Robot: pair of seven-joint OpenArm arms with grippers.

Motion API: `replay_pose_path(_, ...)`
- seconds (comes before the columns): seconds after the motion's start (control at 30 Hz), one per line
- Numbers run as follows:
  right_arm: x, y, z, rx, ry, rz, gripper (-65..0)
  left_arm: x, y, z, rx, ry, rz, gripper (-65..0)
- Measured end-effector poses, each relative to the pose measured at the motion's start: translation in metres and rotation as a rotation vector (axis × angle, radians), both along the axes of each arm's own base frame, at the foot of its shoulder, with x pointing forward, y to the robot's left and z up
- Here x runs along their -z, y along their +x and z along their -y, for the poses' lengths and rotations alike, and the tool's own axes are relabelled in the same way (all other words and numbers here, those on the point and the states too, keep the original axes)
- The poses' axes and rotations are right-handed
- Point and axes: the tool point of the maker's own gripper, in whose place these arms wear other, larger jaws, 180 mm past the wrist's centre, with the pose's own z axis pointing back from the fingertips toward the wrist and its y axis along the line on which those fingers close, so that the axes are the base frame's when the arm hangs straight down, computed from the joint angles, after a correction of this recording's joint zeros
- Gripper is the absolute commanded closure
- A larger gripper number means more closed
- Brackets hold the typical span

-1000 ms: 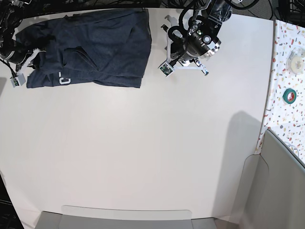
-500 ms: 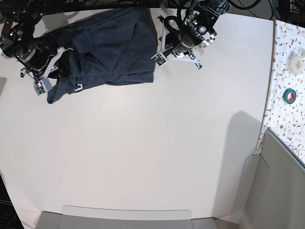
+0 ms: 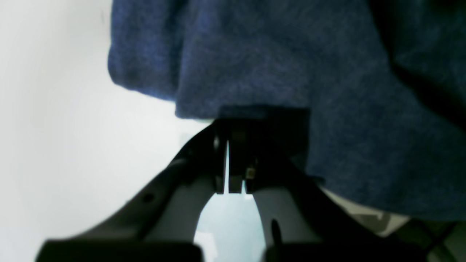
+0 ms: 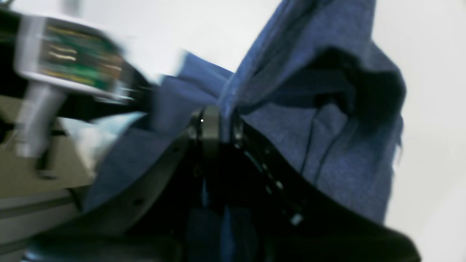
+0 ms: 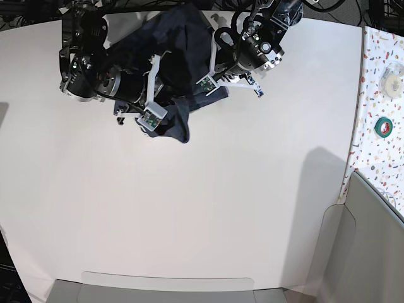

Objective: Layout the t-shirt on the table in an organized manner, then fold the t-shirt properly
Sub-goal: 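Lift the shirt with both grippers and fold it over onto itself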

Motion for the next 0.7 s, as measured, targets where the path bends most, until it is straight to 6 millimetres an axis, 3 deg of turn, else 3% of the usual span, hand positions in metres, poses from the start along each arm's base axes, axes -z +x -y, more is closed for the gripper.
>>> replay_pose_path(0.27,0.018,-0.013,-0.018,-0.108,-0.139,0.018,0.0,0.007,0.002,0.007,-0.015,-0.016,-0.013,0.0)
replay_pose_path(0.7,0.048,-0.023,-0.021,-0.200,-0.401,0.079,0.0,0.005,0.013,0.001,-0.046,-0.024,-0.004,0.0)
